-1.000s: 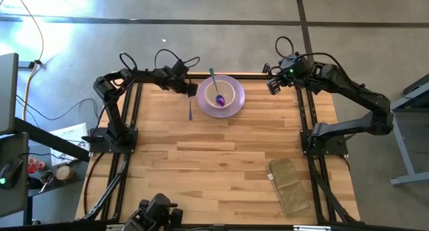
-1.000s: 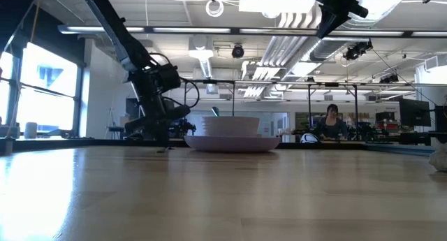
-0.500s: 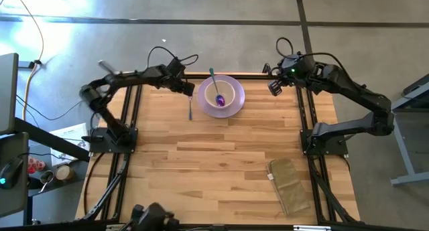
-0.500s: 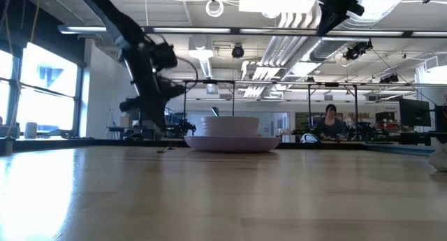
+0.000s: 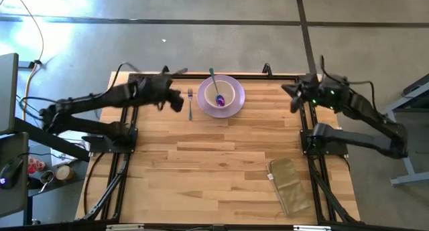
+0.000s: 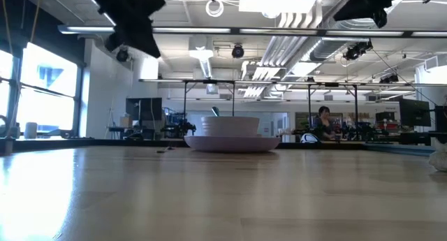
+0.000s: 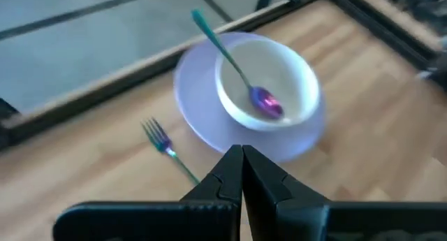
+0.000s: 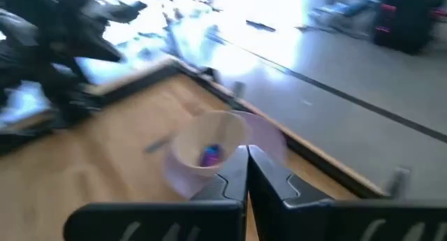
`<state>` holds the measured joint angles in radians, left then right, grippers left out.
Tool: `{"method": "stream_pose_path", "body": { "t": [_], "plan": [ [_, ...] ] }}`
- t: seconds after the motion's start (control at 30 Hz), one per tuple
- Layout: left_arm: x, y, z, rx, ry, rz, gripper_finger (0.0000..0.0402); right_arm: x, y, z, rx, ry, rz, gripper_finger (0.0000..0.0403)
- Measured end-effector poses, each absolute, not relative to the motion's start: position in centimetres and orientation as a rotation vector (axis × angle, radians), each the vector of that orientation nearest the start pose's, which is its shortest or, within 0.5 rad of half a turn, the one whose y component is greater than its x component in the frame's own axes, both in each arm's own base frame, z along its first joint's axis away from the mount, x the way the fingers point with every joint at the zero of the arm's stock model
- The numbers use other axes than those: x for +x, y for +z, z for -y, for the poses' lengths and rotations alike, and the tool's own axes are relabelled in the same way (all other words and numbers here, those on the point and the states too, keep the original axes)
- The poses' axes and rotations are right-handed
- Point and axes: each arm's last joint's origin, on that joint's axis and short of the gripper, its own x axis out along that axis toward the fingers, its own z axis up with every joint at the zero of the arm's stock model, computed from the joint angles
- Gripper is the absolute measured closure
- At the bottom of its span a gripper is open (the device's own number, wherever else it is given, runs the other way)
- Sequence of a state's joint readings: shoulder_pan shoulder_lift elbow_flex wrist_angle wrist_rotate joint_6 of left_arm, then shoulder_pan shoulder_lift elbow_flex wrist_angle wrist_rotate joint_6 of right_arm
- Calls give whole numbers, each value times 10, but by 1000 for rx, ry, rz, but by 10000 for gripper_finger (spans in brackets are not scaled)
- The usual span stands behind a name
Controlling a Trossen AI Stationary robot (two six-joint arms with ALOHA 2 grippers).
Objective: Set table place
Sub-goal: Return to Home Position
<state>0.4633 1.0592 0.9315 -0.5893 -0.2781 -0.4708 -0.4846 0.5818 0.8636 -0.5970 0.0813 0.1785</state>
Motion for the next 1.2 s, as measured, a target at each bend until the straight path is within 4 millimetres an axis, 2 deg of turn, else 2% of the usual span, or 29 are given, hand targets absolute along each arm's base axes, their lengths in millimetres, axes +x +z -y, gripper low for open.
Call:
{"method": "stream_pose_path", "body": {
  "t": [0.13,0.3,0.43,0.53,0.67,0.8,1.0,1.2],
  "plan": [
    [178,270,-63,-551,811,-481,402,84,321,43,263,-484,-152,403],
    [174,227,-22,-595,627,-293,402,81,285,38,341,-369,-75,403],
    [170,212,-1,-577,586,-242,402,82,265,39,394,-354,-1,403],
    [169,213,10,-523,537,-259,402,87,255,40,404,-323,58,403],
    [168,216,17,-424,435,-299,401,91,244,41,408,-295,62,403],
    [162,214,18,-349,365,-327,401,90,243,37,406,-267,75,403],
    [137,206,12,-339,396,-263,402,84,245,32,404,-241,106,403],
    [111,185,6,-383,387,-138,401,83,239,32,365,-293,68,403]
  ]
}}
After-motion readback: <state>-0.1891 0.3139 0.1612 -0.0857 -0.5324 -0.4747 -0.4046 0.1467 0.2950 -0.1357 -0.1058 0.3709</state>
